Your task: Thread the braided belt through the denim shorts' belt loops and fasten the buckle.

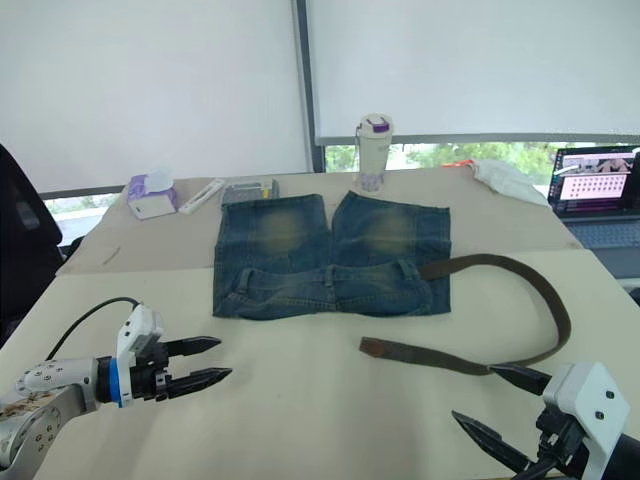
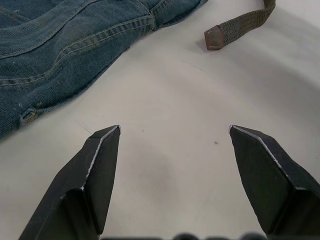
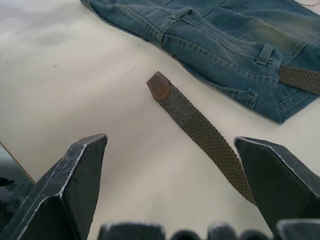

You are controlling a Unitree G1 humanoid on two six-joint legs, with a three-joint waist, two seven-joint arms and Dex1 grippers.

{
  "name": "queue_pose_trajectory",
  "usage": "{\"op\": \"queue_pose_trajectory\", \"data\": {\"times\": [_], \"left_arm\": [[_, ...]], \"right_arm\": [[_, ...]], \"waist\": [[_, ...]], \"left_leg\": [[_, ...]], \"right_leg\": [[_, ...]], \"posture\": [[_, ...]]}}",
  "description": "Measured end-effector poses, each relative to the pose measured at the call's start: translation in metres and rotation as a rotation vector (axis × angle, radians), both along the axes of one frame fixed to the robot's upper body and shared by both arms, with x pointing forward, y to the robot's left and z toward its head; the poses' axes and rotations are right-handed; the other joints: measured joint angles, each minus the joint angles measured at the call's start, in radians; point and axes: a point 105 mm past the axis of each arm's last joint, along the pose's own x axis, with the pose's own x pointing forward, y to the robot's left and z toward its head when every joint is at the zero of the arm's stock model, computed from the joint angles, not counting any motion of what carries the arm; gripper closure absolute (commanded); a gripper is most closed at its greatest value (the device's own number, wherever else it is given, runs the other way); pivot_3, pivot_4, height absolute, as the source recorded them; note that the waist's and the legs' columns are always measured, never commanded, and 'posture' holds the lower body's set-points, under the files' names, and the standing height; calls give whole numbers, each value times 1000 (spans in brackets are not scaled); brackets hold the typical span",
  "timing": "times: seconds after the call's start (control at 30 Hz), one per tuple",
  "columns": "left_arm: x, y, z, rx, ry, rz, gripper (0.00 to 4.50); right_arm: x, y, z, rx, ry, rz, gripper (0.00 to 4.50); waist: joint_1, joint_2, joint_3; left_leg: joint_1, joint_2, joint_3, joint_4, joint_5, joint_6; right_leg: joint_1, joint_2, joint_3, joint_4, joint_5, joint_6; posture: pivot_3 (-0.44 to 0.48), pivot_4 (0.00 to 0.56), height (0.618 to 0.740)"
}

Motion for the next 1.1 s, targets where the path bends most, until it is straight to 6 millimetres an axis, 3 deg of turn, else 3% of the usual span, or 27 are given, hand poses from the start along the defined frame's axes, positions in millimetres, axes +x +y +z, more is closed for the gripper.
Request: {"op": "queue_pose_trajectory", "data": {"times": [0.1, 0.2, 0.27, 0.47, 0.57, 0.7, 0.73, 0.83, 1.03, 1.1], "left_arm": [[8, -6, 4, -1, -17, -17, 840], [36, -31, 32, 26, -157, -73, 840], [45, -39, 37, 67, -196, -82, 840], [75, -75, 31, 273, -252, -214, 840], [97, -106, 27, 408, -362, -322, 840], [126, -127, 1, 567, -406, -364, 840], [131, -130, -4, 603, -415, -367, 1385], [150, -137, -11, 728, -491, -382, 2367], [153, -137, -12, 718, -491, -437, 4281], [145, -129, -11, 674, -448, -444, 4423]], "right_arm": [[3, 1, 0, 20, -24, -28, 0], [9, 28, 7, 80, -106, 11, 0], [11, 36, 11, 95, -136, 17, 0], [21, 50, 8, 87, -130, 36, 0], [25, 60, 5, 64, -119, 65, 0], [32, 65, 6, 52, -130, 56, 0], [32, 67, 5, 51, -124, 61, 0], [35, 71, 4, 34, -125, 69, 0], [34, 68, 0, 29, -88, 37, 0], [34, 67, -4, 4, -71, 29, 0]], "waist": [[7, -1, 2], [20, -1, 4], [11, -1, 4], [-1, -4, 5], [5, -7, 7], [2, -12, 10], [1, -13, 11], [1, -14, 11], [4, -14, 10], [-1, -13, 10]], "left_leg": [[0, 1, 0, -1, 1, -1], [-1, 4, 1, -1, 3, -5], [0, 6, 3, -3, 3, -5], [1, 7, 5, -7, 5, -8], [0, 7, 6, -7, 6, -9], [0, 7, 6, -7, 9, -13], [-1, 7, 7, -7, 9, -13], [-1, 8, 7, -6, 9, -13], [1, 8, 7, -6, 8, -11], [2, 8, 7, -6, 8, -12]], "right_leg": [[1, 0, -1, 0, 0, 0], [0, 2, -1, -1, -1, 2], [0, 2, -1, -1, 1, -2], [-1, 4, 0, -1, 2, -2], [-1, 5, -1, -3, 3, -4], [-1, 5, -1, -3, 3, -4], [-2, 6, -1, -3, 3, -4], [-1, 5, -1, -3, 3, -3], [1, 5, 0, -2, -1, 4], [0, 6, 0, -1, -1, 3]], "posture": [[0, 150, 740], [0, 150, 740], [0, 150, 740], [0, 150, 740], [0, 150, 740], [0, 150, 740], [0, 150, 740], [0, 150, 740], [0, 150, 740], [0, 150, 740]]}}
